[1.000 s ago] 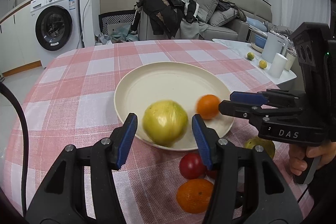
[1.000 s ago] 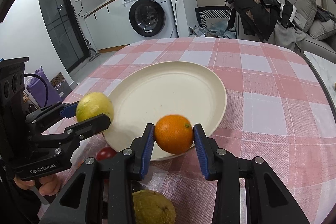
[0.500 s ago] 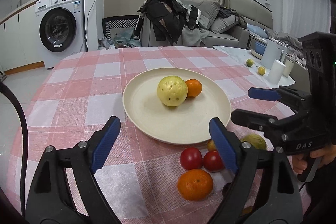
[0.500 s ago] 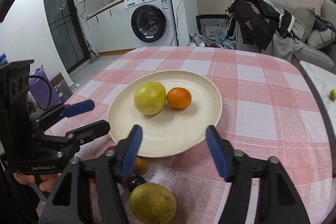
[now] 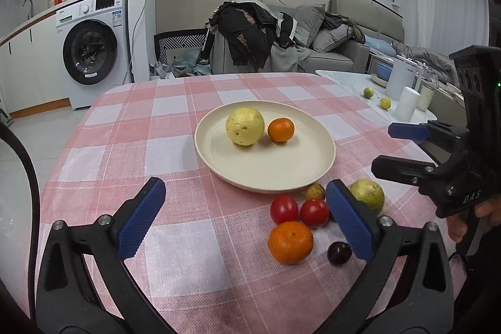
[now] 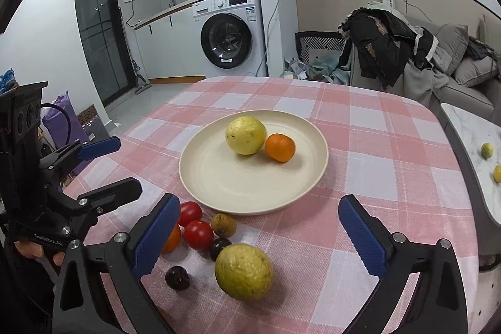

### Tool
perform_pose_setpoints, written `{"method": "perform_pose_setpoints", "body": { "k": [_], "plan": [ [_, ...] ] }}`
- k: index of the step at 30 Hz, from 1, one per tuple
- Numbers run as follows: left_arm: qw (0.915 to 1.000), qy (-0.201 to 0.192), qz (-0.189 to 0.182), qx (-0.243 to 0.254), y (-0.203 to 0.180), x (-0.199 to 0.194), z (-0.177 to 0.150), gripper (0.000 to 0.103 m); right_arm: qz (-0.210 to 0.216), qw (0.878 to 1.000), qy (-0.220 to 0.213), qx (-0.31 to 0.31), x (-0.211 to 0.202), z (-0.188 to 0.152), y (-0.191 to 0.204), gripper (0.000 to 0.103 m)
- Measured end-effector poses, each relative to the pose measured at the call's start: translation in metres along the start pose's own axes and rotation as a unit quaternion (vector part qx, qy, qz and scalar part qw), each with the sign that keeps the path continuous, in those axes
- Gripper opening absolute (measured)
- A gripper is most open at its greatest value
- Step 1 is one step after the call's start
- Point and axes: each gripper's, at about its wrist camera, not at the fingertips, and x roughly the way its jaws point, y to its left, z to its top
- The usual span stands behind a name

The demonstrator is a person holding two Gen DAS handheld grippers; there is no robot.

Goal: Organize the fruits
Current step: 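Open the left gripper on the plate while the right gripper releases the orange beside it, then grasp the bumpy green guava with the right gripper while the left gripper grasps the other orange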

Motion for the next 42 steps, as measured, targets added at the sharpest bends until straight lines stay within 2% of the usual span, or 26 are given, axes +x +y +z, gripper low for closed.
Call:
{"method": "perform_pose_setpoints", "body": {
  "k": [7,16,28,35,42],
  "plan": [
    [0.9999,0.008,0.002,0.012,-0.005,-0.002,-0.01,0.102,-0.005,1.0,0.014,0.008,-0.01,-0.012,-0.001,0.103],
    [0.9994,0.031,-0.016,0.006,-0.007,0.003,-0.018,0.102,-0.013,0.999,0.039,0.007,-0.004,-0.02,-0.001,0.103],
    [0.9968,0.078,-0.01,0.011,-0.008,0.027,-0.025,0.102,-0.015,0.996,0.084,0.0,0.016,-0.034,0.001,0.103],
    [0.995,0.097,-0.015,0.019,-0.011,0.035,-0.027,0.102,-0.011,0.995,0.095,-0.006,0.021,-0.038,0.004,0.103],
    [0.9933,0.114,-0.015,0.006,-0.005,0.043,-0.028,0.102,-0.016,0.994,0.107,-0.017,0.028,-0.041,0.008,0.102]
  ]
}}
